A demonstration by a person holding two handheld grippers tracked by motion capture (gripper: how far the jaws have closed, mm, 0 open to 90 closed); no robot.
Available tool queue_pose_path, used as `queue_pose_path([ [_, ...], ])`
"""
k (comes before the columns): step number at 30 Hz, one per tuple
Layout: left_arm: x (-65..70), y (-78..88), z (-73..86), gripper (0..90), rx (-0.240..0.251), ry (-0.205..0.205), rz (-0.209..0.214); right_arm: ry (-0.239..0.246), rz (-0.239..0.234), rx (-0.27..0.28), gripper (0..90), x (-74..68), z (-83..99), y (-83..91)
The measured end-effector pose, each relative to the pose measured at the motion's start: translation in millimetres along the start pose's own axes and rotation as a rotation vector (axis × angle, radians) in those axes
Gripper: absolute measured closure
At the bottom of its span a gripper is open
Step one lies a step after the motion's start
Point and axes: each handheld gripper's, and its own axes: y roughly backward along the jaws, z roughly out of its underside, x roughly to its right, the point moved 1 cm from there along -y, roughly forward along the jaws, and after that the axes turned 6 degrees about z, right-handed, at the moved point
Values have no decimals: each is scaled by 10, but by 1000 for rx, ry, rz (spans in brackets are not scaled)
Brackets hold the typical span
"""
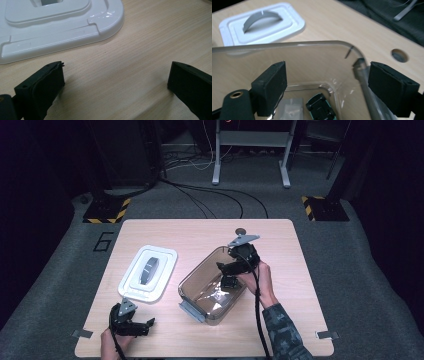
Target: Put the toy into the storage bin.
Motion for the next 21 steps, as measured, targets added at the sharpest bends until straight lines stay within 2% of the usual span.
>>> queue_pose_path([
  [1, 0, -1, 0, 5, 1, 0, 0, -14, 27, 31, 125, 35, 57, 125],
  [3, 0, 0, 0, 5, 0, 0, 0, -21, 36, 60, 95, 81, 104, 199],
  [4, 0, 0, 0, 5, 0, 0, 0, -43, 44, 58, 83, 96, 134, 246],
  [6, 0, 0, 0, 5, 0, 0, 0, -46, 51, 66, 71, 127, 165, 281],
  [7, 1, -1, 0, 5, 1, 0, 0, -74, 62, 73, 48, 185, 239, 361],
  [8, 1, -1, 0, 5, 1, 0, 0, -74, 62, 73, 48, 185, 239, 361],
  [13, 0, 0, 0, 5, 0, 1, 0, -127, 92, 92, 0, 327, 473, 510],
  [21, 0, 0, 0, 5, 0, 0, 0, -206, 136, 114, 0, 510, 858, 704],
])
